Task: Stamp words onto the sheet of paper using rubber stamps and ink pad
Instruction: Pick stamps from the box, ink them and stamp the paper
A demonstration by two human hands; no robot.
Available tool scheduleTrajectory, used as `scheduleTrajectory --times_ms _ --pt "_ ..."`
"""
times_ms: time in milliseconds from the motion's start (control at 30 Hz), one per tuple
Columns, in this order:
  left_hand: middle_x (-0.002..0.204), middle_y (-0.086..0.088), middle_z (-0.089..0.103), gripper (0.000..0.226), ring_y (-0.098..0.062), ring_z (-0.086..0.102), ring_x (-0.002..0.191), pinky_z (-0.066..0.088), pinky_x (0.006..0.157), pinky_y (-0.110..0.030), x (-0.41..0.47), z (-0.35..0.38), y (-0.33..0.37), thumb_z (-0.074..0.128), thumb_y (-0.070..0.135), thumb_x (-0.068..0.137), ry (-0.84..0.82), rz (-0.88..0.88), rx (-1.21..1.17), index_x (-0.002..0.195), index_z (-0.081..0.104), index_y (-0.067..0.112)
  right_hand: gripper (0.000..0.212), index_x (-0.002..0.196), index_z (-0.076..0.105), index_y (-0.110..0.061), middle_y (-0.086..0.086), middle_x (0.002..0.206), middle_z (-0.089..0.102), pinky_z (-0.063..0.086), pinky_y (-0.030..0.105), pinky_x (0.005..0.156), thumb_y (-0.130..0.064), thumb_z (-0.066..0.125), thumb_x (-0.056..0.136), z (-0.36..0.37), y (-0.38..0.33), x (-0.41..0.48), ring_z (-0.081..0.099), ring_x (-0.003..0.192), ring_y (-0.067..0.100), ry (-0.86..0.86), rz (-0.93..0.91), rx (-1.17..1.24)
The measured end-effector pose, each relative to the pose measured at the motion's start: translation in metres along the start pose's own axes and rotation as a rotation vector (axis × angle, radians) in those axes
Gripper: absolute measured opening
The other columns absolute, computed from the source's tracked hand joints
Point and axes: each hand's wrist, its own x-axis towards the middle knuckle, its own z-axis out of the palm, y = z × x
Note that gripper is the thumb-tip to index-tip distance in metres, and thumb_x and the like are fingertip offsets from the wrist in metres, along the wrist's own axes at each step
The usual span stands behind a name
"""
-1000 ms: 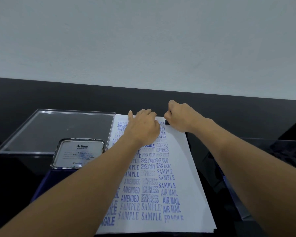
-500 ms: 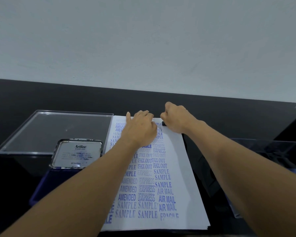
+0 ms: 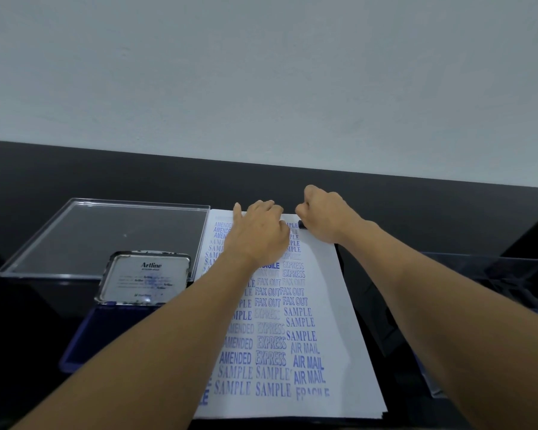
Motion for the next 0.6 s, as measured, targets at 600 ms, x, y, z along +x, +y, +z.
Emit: scheduleTrajectory --times_ms 600 --pt "0.152 0.0 0.04 0.042 -0.018 0.028 0.144 0.003 0.12 -0.054 -0.0008 -0.001 0.0015 0.032 0.03 0.104 -0.001 -0.005 -0.007 0.142 0.045 0.017 0.023 0.078 0.034 -0.019 0.007 0.076 0.053 0.038 0.037 0.058 -0.023 0.042 0.099 0.0008 -0.0008 -0.0046 0.043 0.061 0.021 0.012 -0.002 -0.021"
